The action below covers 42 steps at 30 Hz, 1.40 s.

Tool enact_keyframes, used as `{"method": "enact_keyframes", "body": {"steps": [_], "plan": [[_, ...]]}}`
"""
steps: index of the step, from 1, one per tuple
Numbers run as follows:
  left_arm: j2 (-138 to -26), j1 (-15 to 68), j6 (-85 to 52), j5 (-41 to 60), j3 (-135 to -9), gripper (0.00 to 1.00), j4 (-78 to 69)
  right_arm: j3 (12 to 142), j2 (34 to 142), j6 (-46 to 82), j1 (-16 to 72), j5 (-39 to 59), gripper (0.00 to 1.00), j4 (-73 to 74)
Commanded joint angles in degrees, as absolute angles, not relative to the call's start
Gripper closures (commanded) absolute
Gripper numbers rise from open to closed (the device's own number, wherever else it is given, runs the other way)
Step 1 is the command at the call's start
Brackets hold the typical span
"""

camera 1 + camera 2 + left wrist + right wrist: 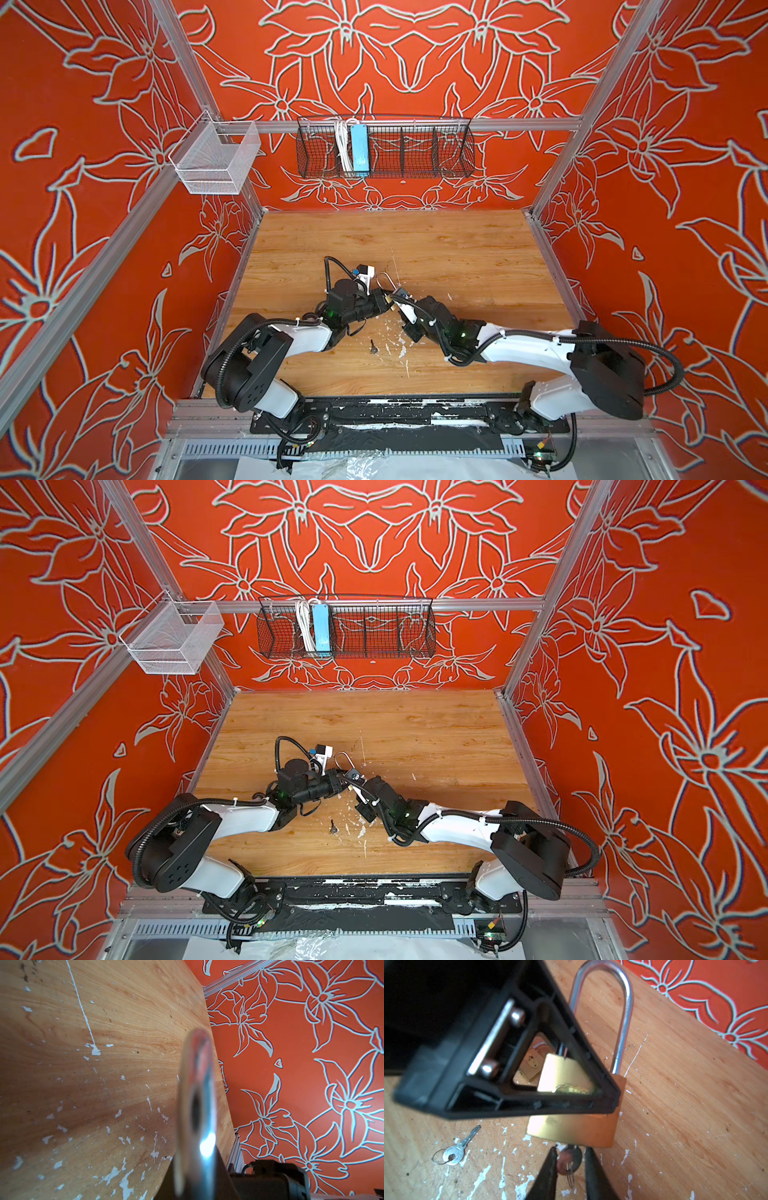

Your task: Unlock with the key

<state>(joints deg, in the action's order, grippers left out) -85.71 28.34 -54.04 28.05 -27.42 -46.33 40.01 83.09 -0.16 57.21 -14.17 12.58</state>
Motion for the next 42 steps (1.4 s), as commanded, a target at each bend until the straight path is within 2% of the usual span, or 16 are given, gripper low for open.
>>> {"method": "enact_keyframes", "body": {"steps": [1,5,12,13,16,19,22,25,28,37,42], "plan": [[-84.12,27.98,-54.40,28.74,-27.86,1.00,-51.77,42.03,84.01,0.26,57.31,-15.36,0.83,11.63],[-85.02,27.78,-54.83,28.98,-27.84,1.00,-52.57,42.19,83.85,0.44,57.30,-15.86,0.92,11.34],[-86.24,27.44,-54.76,29.34,-27.85,1.00,-53.56,41.26,82.33,0.53,57.30,-16.49,0.90,11.95],[-86.31,27.26,-54.46,29.72,-27.86,1.00,-53.83,41.01,82.07,0.46,57.30,-16.78,0.86,12.10],[-86.33,26.08,-51.90,32.11,-28.66,1.00,-53.17,39.77,80.60,0.59,57.17,-17.72,0.57,13.28],[-86.88,24.97,-46.23,36.44,-30.92,1.00,-49.63,37.27,77.46,1.98,56.01,-17.21,0.45,15.32],[-89.02,24.96,-41.04,43.44,-32.82,1.00,-50.57,33.13,72.18,5.58,51.58,-11.61,0.40,18.64],[-91.19,25.14,-38.90,50.50,-33.96,1.00,-54.67,28.04,66.94,9.76,43.96,-0.40,0.34,24.11],[-91.93,25.79,-36.59,53.28,-34.70,1.00,-54.94,24.02,63.34,13.82,37.99,7.62,0.29,29.52],[-91.47,28.75,-31.41,59.62,-35.79,1.00,-53.99,18.69,58.13,16.16,34.67,17.36,0.24,39.69],[-92.29,31.25,-28.51,60.99,-37.68,1.00,-50.37,18.41,57.38,16.60,34.21,17.79,0.22,39.73]]}}
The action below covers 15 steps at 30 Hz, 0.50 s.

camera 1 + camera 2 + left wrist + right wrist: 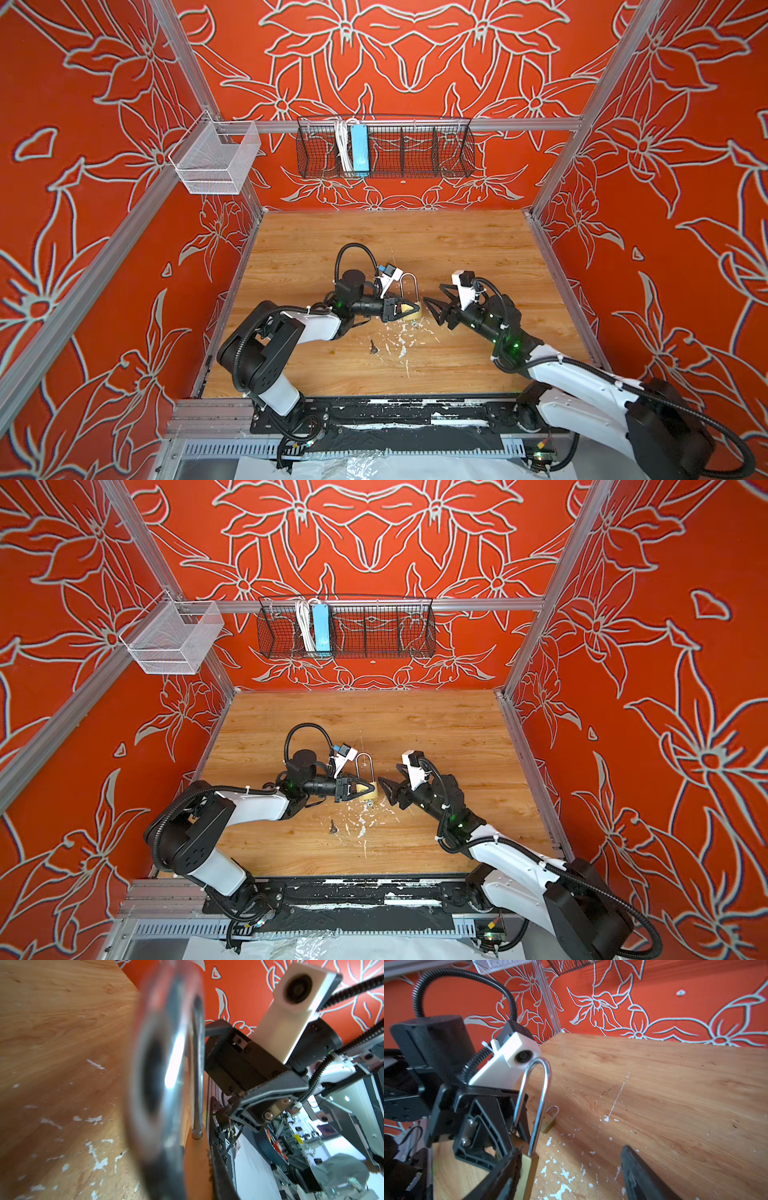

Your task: Unlock with the key

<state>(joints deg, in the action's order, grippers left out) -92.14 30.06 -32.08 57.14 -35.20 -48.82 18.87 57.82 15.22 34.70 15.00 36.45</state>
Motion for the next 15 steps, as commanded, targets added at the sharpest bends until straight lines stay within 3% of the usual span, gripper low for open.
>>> {"method": "enact_keyframes", "body": {"steps": [1,7,9,15], "plan": [[-92.37,31.95,-27.55,60.79,-38.11,1.00,-49.17,18.53,57.92,16.87,34.03,18.44,0.22,40.17],[-93.42,35.04,-24.94,59.77,-40.06,1.00,-45.34,19.15,60.36,18.10,33.38,21.33,0.23,41.71],[-93.84,35.57,-24.75,59.50,-40.52,1.00,-44.74,19.14,61.17,18.57,33.14,21.86,0.28,42.45],[-94.10,36.21,-24.70,56.41,-40.11,1.00,-44.82,19.85,62.87,19.16,32.78,23.46,0.81,42.71]]}}
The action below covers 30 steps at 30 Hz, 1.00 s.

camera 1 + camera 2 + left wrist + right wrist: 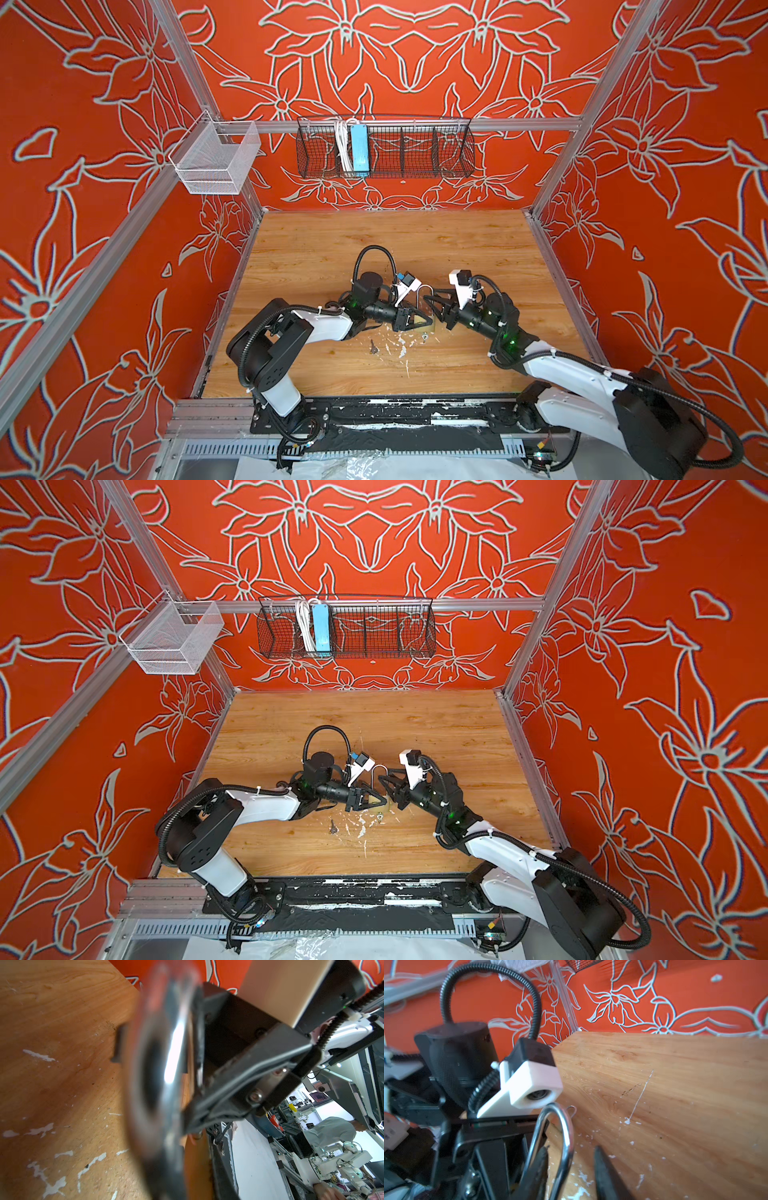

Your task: Unlock with the key

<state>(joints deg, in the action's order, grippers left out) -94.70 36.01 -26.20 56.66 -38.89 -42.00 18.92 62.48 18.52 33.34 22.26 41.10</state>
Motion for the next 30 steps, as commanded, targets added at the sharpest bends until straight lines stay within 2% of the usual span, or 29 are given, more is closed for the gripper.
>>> {"method": "enact_keyframes", "body": {"steps": [1,3,10,12,14,17,21,25,30], "plan": [[-93.76,36.21,-24.62,55.40,-39.81,1.00,-44.74,19.87,62.84,19.25,32.78,23.21,0.88,42.58],[-93.18,36.16,-24.43,53.51,-39.18,1.00,-44.65,19.90,62.74,19.25,32.62,22.53,0.99,42.14],[-90.38,36.12,-23.05,45.73,-37.93,0.99,-40.97,19.73,61.77,19.98,32.43,17.85,1.00,39.88],[-89.95,36.12,-23.11,44.36,-37.31,0.94,-41.48,19.47,61.27,19.89,32.29,15.87,1.00,39.16],[-89.51,36.13,-23.32,43.31,-36.62,0.83,-42.48,19.42,60.63,19.95,32.21,14.39,1.00,38.15],[-88.53,36.12,-22.89,41.91,-35.61,0.73,-42.89,19.09,59.96,20.08,32.07,12.95,1.00,37.69],[-87.56,36.12,-22.64,40.50,-34.47,0.67,-43.92,18.64,58.95,20.69,31.78,10.83,1.00,37.02],[-87.98,36.12,-22.52,41.10,-34.80,0.66,-43.79,17.84,57.90,21.36,31.30,10.37,1.00,37.55],[-89.14,36.13,-22.47,41.25,-34.89,0.55,-44.74,17.32,56.39,21.44,31.08,9.87,1.00,37.44]]}}
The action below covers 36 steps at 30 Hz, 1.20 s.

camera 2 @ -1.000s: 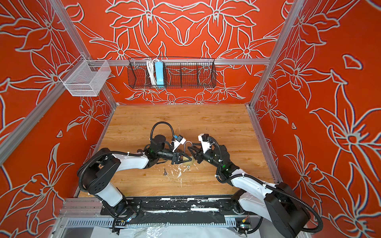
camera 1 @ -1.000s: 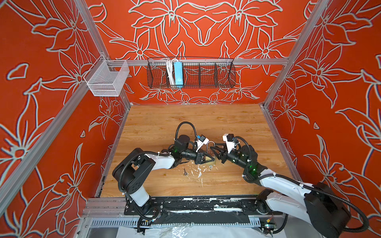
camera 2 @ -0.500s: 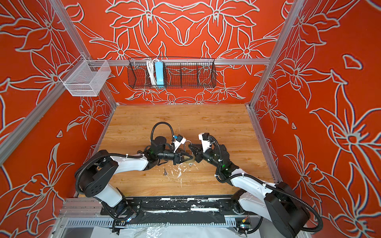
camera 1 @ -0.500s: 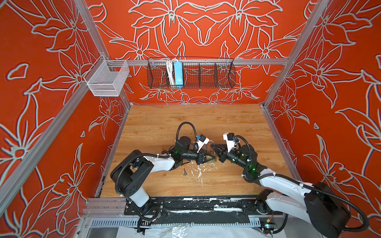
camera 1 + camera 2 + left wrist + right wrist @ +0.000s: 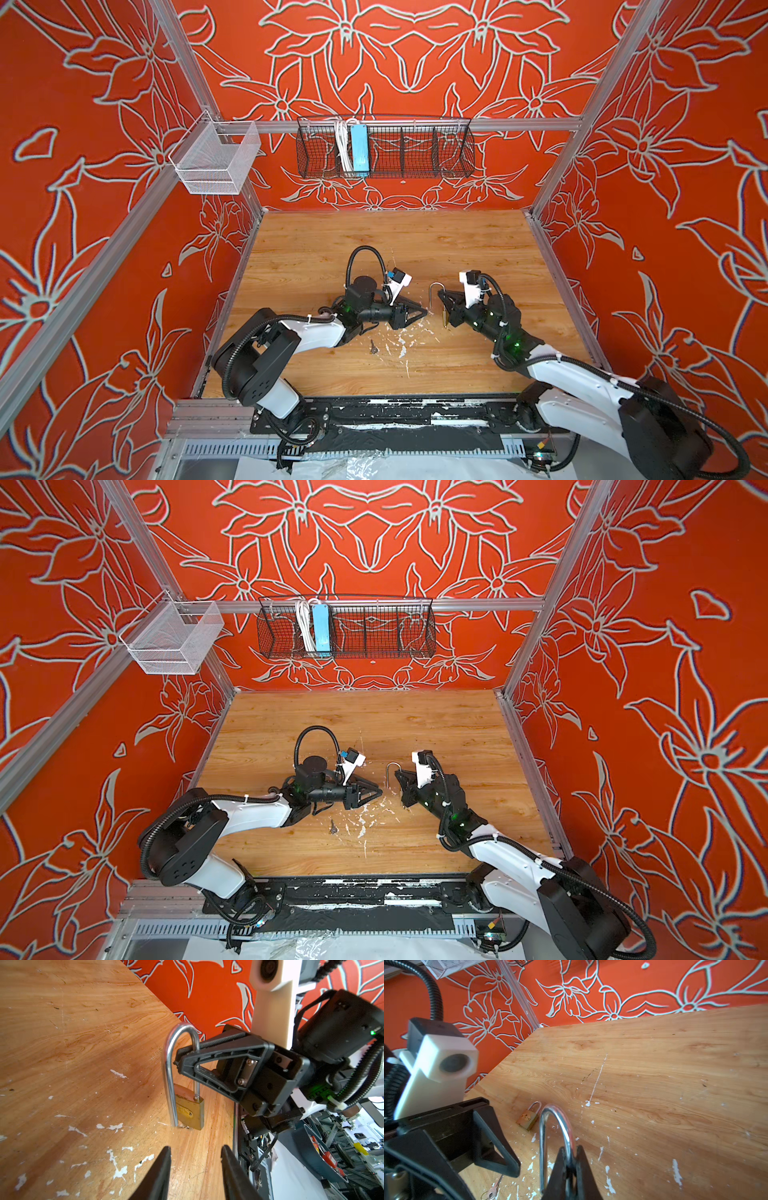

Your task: Unlock with the key

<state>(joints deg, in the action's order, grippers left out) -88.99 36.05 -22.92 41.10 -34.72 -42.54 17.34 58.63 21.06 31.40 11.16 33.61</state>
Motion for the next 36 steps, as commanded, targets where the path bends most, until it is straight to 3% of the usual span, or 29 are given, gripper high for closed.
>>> {"method": "enact_keyframes", "body": {"steps": [1,13,22,24,28,36], "plan": [[-89.28,36.21,-22.29,41.01,-34.90,0.52,-44.65,17.28,56.27,21.45,31.01,9.84,1.00,37.31],[-88.82,42.28,-19.25,30.85,-36.11,0.43,-40.80,17.39,57.10,22.05,30.79,9.61,1.00,37.82],[-80.95,42.28,-12.48,16.00,-39.42,0.34,-22.15,19.42,54.56,20.99,29.17,-3.17,1.00,26.68],[-80.38,42.28,-10.36,16.77,-39.37,0.29,-21.86,19.34,52.68,20.18,29.00,-5.54,1.00,25.16],[-79.94,42.28,-8.18,19.82,-38.49,0.01,-23.34,17.66,48.94,18.00,28.23,-6.90,1.00,25.75],[-70.20,42.28,-4.73,13.67,-32.00,0.03,-27.03,22.13,49.83,15.73,26.72,-9.75,1.00,21.49]]}}
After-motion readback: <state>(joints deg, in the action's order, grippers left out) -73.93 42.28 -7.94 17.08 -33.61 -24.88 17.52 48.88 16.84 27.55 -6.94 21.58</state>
